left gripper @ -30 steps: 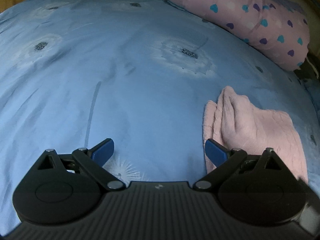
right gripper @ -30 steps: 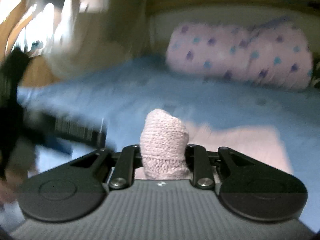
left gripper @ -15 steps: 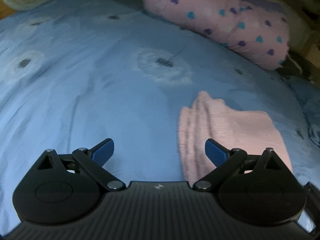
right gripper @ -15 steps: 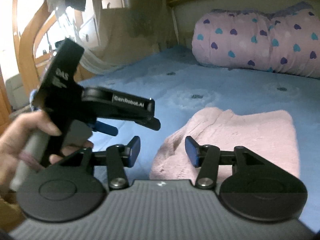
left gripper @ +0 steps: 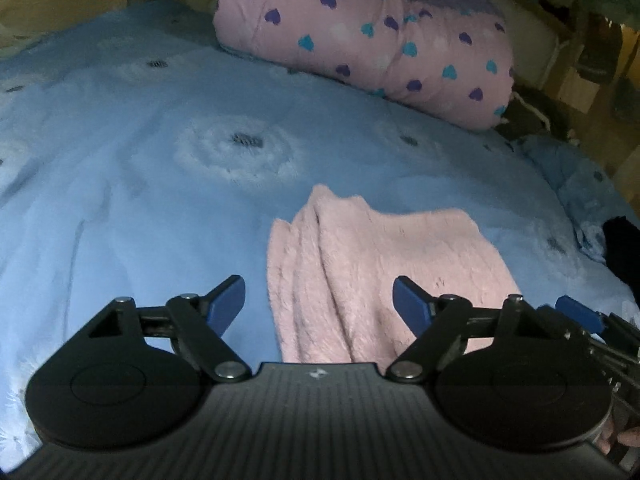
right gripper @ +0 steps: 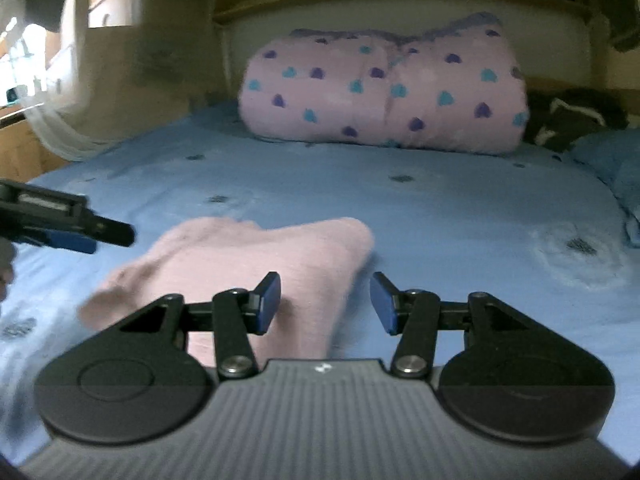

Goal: Fold small clothes

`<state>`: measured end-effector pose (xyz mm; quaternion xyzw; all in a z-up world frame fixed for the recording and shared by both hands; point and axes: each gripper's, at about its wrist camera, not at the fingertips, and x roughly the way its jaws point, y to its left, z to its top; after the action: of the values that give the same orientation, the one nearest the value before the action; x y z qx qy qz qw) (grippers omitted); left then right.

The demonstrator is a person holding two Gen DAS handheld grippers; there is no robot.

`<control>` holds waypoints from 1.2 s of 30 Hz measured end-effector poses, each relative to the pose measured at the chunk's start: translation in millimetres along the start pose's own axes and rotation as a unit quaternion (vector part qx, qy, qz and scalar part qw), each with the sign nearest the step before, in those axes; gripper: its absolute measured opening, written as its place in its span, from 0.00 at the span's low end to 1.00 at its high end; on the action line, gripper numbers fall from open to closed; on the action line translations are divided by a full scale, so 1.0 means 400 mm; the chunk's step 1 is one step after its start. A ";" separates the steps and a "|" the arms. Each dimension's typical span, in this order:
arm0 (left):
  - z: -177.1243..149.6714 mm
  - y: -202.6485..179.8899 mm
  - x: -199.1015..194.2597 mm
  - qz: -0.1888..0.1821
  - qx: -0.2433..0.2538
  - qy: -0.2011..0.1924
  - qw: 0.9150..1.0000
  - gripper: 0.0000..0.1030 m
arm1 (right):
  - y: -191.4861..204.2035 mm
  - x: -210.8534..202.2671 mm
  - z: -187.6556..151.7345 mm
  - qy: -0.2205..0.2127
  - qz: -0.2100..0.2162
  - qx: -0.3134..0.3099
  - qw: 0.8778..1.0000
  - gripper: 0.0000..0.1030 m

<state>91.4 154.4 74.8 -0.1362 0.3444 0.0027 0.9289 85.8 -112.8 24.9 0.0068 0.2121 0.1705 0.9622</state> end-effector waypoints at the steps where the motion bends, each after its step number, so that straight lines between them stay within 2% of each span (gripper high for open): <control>1: -0.002 -0.004 0.009 -0.002 0.001 0.006 1.000 0.82 | -0.011 0.002 -0.006 -0.002 -0.001 0.009 1.000 0.51; 5: -0.015 -0.017 0.042 -0.016 0.008 0.027 0.999 0.82 | -0.045 0.017 -0.035 -0.012 -0.031 0.040 0.999 0.51; 8: -0.025 -0.026 0.064 -0.008 0.013 0.040 0.999 0.82 | -0.056 0.034 -0.044 0.017 -0.023 0.053 0.998 0.51; 11: -0.028 -0.026 0.079 -0.010 0.005 0.045 0.999 0.82 | -0.040 0.028 -0.046 0.013 -0.021 0.040 0.999 0.51; 13: -0.030 -0.022 0.082 -0.020 -0.005 0.042 0.999 0.73 | -0.030 0.022 -0.048 0.012 -0.025 0.027 0.999 0.51; 14: -0.030 -0.022 0.083 -0.030 -0.007 0.040 0.999 0.59 | -0.027 0.019 -0.050 0.012 -0.026 0.025 0.999 0.51; 15: -0.031 -0.023 0.081 -0.037 -0.008 0.038 0.999 0.38 | -0.027 0.019 -0.052 0.013 -0.026 0.025 0.999 0.51; 17: -0.031 -0.025 0.075 -0.034 -0.007 0.028 0.999 0.25 | -0.033 0.021 -0.053 0.016 -0.023 0.032 0.999 0.51; 18: -0.028 -0.020 0.068 -0.035 -0.012 0.022 0.999 0.21 | -0.035 0.022 -0.052 0.017 -0.022 0.034 0.999 0.51; 22: -0.008 0.024 0.023 -0.038 -0.027 -0.011 0.999 0.20 | -0.033 0.014 -0.049 0.010 -0.011 0.038 0.999 0.51; 26: -0.019 0.066 0.040 -0.020 -0.046 0.016 0.999 0.20 | -0.014 -0.002 -0.045 -0.002 0.023 0.029 0.999 0.51; 28: -0.027 0.065 0.054 -0.024 -0.034 0.029 0.999 0.21 | 0.005 -0.007 -0.046 -0.003 0.034 0.010 0.999 0.51; 30: -0.032 0.057 0.055 -0.019 -0.024 0.025 0.999 0.22 | 0.021 -0.011 -0.048 -0.002 0.029 -0.010 1.000 0.51; 34: -0.036 0.039 0.054 -0.010 -0.009 0.022 1.000 0.32 | 0.021 -0.038 -0.046 -0.001 0.028 -0.018 0.999 0.51; 36: -0.033 0.038 0.055 -0.003 -0.009 0.023 1.000 0.40 | 0.018 -0.055 -0.046 0.001 0.030 -0.010 1.000 0.51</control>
<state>98.4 163.6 47.3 -0.1459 0.3650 0.0004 0.9195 57.3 -114.2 17.8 0.0029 0.2111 0.2013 0.9565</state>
